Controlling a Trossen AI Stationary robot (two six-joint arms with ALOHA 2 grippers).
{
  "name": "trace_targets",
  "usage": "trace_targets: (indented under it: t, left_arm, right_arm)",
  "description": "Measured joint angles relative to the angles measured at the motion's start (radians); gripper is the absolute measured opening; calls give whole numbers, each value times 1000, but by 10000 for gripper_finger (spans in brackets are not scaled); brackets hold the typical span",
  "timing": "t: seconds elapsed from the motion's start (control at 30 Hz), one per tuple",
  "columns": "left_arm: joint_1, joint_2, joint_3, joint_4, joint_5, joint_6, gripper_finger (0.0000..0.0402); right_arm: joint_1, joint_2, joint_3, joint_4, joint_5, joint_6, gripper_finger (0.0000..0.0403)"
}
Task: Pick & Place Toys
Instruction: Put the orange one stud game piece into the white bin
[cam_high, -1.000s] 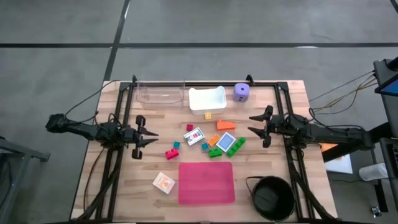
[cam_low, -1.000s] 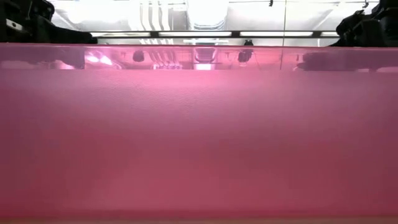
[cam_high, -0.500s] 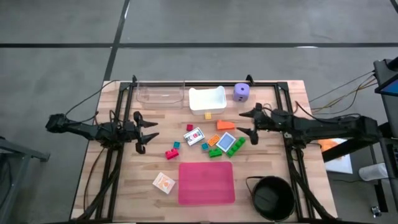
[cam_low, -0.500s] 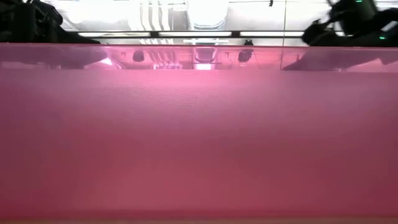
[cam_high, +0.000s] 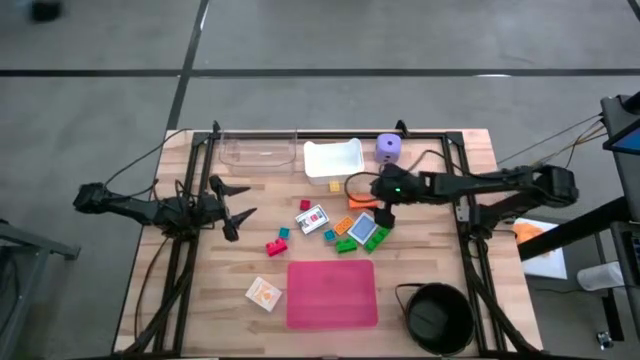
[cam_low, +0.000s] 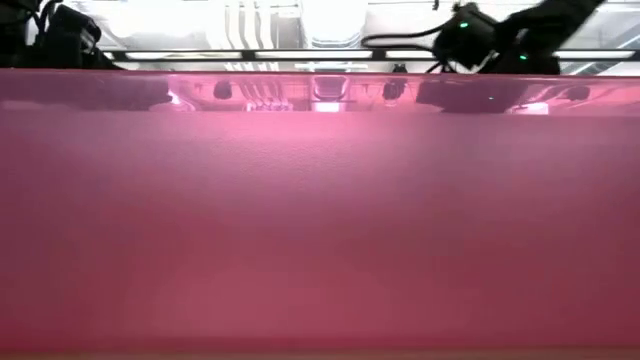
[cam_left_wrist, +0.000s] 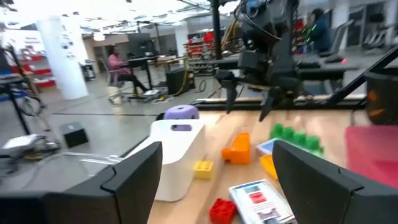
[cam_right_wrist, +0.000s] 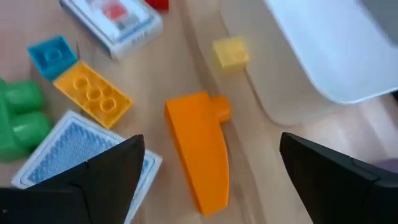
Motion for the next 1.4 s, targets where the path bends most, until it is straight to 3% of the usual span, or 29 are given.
trace_targets:
  t: [0.37, 1.13, 1.27, 1.4]
  left_arm:
    - [60, -1, 15, -156, -18, -78, 304]
    - [67, 20, 16, -161, -14, -102, 303]
    - [67, 20, 16, -160, -14, -102, 303]
    - [67, 20, 16, -158, -13, -98, 303]
  right_arm:
    - [-6, 188, 143, -172, 0, 0, 353]
    - [-56, 349, 187, -235, -2, -66, 351]
    - [-58, 364, 189, -233, -7, -83, 321]
    - [-56, 356, 188, -236, -14, -84, 244]
